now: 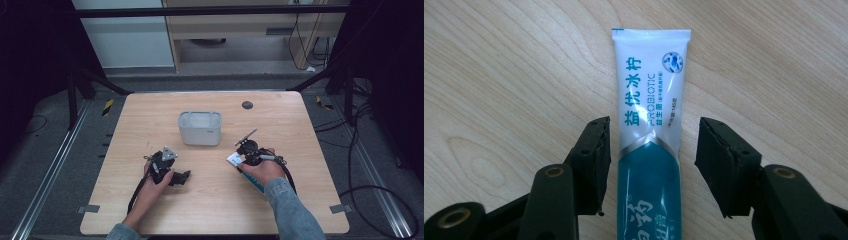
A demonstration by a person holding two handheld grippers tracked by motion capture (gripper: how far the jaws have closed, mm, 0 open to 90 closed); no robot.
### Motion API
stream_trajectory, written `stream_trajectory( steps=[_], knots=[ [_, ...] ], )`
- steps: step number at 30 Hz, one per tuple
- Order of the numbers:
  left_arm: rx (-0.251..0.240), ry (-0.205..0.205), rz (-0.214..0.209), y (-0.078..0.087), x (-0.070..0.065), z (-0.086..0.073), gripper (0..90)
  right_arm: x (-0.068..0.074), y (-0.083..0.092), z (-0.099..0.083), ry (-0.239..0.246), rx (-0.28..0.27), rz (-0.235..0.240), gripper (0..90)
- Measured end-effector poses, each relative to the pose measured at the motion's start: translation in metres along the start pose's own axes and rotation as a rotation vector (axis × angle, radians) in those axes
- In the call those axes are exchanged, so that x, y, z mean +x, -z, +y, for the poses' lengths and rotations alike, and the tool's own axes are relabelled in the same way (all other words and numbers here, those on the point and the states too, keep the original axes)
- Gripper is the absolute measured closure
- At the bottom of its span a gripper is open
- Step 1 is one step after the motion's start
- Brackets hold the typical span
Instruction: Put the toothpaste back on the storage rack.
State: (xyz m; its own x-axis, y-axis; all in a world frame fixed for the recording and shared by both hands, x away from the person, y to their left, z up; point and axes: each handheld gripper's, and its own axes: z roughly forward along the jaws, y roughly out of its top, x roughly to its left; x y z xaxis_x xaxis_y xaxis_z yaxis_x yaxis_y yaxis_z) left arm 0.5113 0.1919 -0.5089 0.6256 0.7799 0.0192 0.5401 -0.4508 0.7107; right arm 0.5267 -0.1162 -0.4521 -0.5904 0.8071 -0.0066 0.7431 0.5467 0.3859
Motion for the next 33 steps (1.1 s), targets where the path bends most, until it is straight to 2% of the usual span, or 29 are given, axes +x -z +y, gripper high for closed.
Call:
stream_trajectory(
  steps=[7, 16, 25, 30, 33],
  knots=[
    [0.0, -0.002, -0.001, 0.0, 0.0, 0.0, 0.0, 0.001, -0.011, 0.002, 0.004, 0.033, 0.004, 46.5],
    [0.0, -0.001, 0.0, 0.0, 0.0, 0.0, 0.0, 0.0, -0.014, 0.004, -0.001, 0.048, 0.007, 48.2],
    [0.0, -0.002, -0.001, 0.0, 0.0, 0.0, 0.0, 0.003, -0.02, 0.005, 0.02, 0.067, -0.007, 54.6],
    [0.0, -0.002, -0.001, 0.0, 0.0, 0.0, 0.0, 0.003, -0.021, 0.004, 0.026, 0.069, -0.013, 55.2],
    [0.0, -0.001, -0.001, 0.0, 0.0, 0.0, 0.0, 0.004, -0.02, 0.004, 0.048, 0.072, -0.014, 58.0]
  ],
)
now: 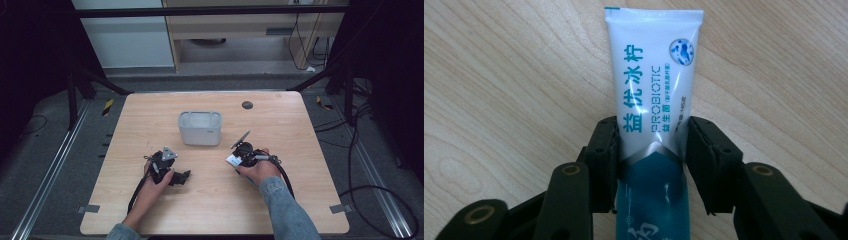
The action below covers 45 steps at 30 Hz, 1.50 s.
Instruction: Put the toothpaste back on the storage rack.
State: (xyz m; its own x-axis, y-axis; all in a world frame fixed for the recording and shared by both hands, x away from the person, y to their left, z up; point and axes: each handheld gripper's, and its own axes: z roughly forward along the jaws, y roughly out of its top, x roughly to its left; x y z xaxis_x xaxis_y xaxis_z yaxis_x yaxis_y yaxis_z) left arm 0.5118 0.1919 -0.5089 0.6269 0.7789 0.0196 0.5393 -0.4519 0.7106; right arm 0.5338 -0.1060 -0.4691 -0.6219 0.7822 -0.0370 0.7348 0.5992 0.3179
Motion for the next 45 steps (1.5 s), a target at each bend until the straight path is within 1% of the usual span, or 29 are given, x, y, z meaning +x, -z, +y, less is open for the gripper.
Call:
stream_trajectory(
  steps=[1, 4, 5, 6, 8, 9, 13, 14, 15, 17, 18, 19, 23, 24, 28, 31, 32, 37, 44, 45],
  knots=[
    [0.0, 0.0, 0.0, 0.0, 0.0, 0.0, 0.0, 0.0, 0.0, 0.0, 0.0, 0.0, 0.0, 58.0],
    [0.0, 0.0, 0.0, 0.0, 0.0, 0.0, 0.0, 0.0, 0.001, -0.001, 0.003, -0.002, -0.013, 63.2],
    [0.0, 0.0, 0.0, 0.0, 0.0, 0.0, 0.0, -0.001, 0.002, -0.001, 0.009, -0.007, -0.01, 65.4],
    [0.0, 0.0, 0.0, 0.0, 0.0, 0.0, 0.0, 0.0, 0.005, 0.0, 0.009, -0.01, -0.013, 70.0],
    [0.0, 0.0, 0.0, 0.0, 0.0, 0.0, 0.0, 0.001, 0.005, 0.001, 0.014, -0.008, -0.015, 71.1],
    [0.0, 0.0, 0.0, 0.0, 0.0, 0.0, 0.0, 0.0, 0.005, 0.001, 0.021, -0.003, -0.016, 71.5],
    [0.0, 0.0, 0.0, 0.0, 0.0, 0.0, 0.0, 0.0, 0.005, 0.002, 0.001, 0.0, -0.011, 72.1],
    [0.0, 0.0, 0.0, 0.0, 0.0, 0.0, 0.0, 0.0, 0.005, 0.002, -0.007, -0.002, -0.007, 72.3],
    [0.0, 0.0, 0.0, 0.0, 0.0, 0.0, 0.0, -0.001, 0.005, 0.001, -0.002, -0.005, -0.007, 72.5],
    [0.0, 0.0, 0.0, 0.0, 0.0, 0.0, 0.0, -0.001, 0.006, 0.001, -0.012, -0.008, 0.0, 73.0],
    [0.0, 0.0, 0.0, 0.0, 0.0, 0.0, 0.0, -0.003, 0.005, 0.0, -0.004, -0.011, -0.001, 73.2],
    [0.0, 0.0, 0.0, 0.0, 0.0, 0.0, 0.0, -0.002, 0.006, 0.0, -0.015, -0.014, 0.001, 73.7],
    [0.0, 0.0, 0.0, 0.0, 0.0, 0.0, 0.0, -0.003, 0.006, 0.0, -0.016, -0.018, 0.004, 74.8],
    [0.0, 0.0, 0.0, 0.0, 0.0, 0.0, 0.0, -0.004, 0.008, -0.001, -0.026, -0.02, 0.013, 75.8],
    [0.0, 0.0, 0.0, 0.0, 0.0, 0.0, 0.0, -0.006, 0.009, -0.002, -0.041, -0.027, 0.021, 77.4],
    [0.0, 0.0, 0.0, 0.0, 0.0, 0.0, 0.0, -0.007, 0.009, -0.002, -0.035, -0.03, 0.021, 78.0],
    [0.0, 0.0, 0.0, 0.0, 0.0, 0.0, 0.0, -0.007, 0.01, -0.002, -0.044, -0.029, 0.023, 78.3],
    [0.0, 0.0, 0.0, 0.0, 0.0, 0.0, 0.0, -0.007, 0.011, -0.002, -0.046, -0.031, 0.021, 78.9],
    [0.0, 0.0, 0.0, 0.0, 0.0, 0.0, 0.0, -0.007, 0.012, -0.003, -0.047, -0.047, 0.02, 79.5],
    [0.0, 0.0, 0.0, 0.0, 0.0, 0.0, 0.0, -0.008, 0.013, -0.003, -0.04, -0.055, 0.021, 79.6]
  ],
)
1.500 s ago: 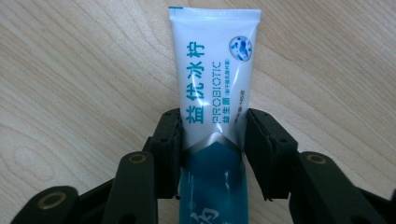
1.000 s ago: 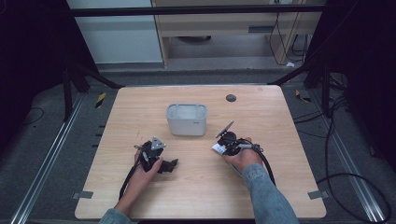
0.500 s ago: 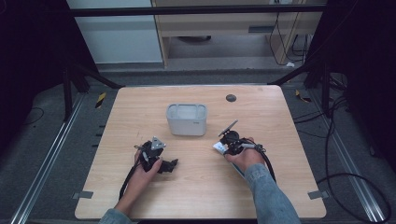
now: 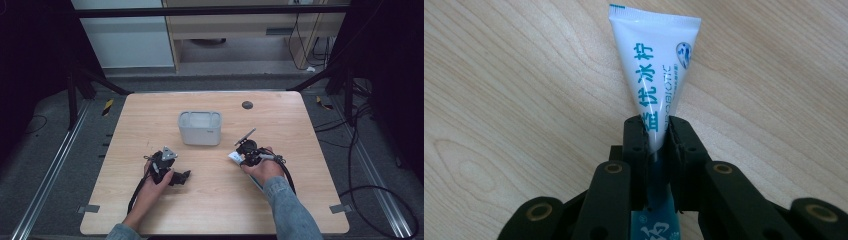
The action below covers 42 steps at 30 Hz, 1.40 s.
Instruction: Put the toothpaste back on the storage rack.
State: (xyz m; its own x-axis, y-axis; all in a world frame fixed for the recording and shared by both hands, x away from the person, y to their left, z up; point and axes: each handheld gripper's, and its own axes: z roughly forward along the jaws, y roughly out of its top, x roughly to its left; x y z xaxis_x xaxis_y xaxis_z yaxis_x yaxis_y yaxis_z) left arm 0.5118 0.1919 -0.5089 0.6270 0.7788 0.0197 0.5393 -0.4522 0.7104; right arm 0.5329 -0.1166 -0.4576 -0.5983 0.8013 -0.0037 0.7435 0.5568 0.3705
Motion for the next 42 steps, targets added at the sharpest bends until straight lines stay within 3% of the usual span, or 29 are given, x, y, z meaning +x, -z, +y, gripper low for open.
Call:
stream_trajectory(
  steps=[29, 42],
  knots=[
    [0.0, 0.0, 0.0, 0.0, 0.0, 0.0, 0.0, -0.014, 0.044, 0.002, -0.012, -0.042, -0.05, 80.9],
    [-0.002, 0.0, 0.0, 0.0, 0.0, 0.0, 0.0, -0.02, 0.07, 0.009, 0.004, -0.088, -0.105, 81.1]
  ],
)
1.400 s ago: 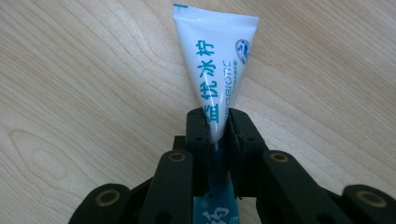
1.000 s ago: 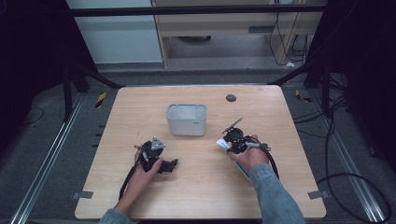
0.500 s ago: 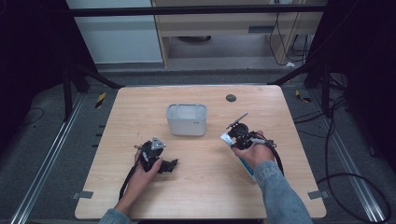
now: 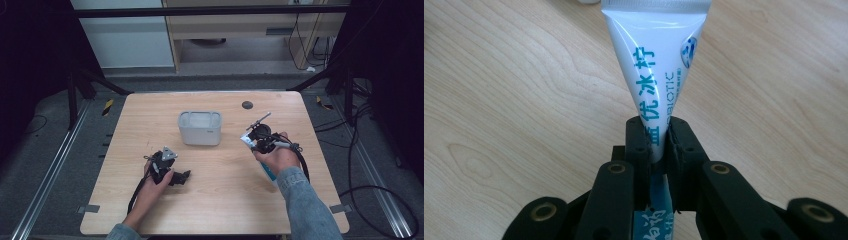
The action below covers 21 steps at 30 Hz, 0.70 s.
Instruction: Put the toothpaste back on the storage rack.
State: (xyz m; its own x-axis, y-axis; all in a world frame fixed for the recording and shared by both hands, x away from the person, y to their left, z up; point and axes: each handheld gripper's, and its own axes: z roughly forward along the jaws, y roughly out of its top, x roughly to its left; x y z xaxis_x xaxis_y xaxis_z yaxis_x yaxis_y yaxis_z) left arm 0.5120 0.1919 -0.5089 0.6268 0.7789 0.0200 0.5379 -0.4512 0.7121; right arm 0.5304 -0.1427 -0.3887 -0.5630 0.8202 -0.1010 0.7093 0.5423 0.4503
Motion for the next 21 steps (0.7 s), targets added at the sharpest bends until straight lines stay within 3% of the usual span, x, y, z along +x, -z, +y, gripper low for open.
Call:
stream_trajectory(
  steps=[13, 21],
  knots=[
    [0.0, 0.001, 0.0, 0.0, 0.0, 0.0, 0.0, -0.005, 0.024, 0.012, -0.011, -0.081, -0.032, 81.9],
    [0.0, 0.001, 0.0, 0.0, 0.0, 0.0, 0.0, -0.009, 0.031, 0.015, -0.016, -0.095, -0.04, 82.0]
  ],
)
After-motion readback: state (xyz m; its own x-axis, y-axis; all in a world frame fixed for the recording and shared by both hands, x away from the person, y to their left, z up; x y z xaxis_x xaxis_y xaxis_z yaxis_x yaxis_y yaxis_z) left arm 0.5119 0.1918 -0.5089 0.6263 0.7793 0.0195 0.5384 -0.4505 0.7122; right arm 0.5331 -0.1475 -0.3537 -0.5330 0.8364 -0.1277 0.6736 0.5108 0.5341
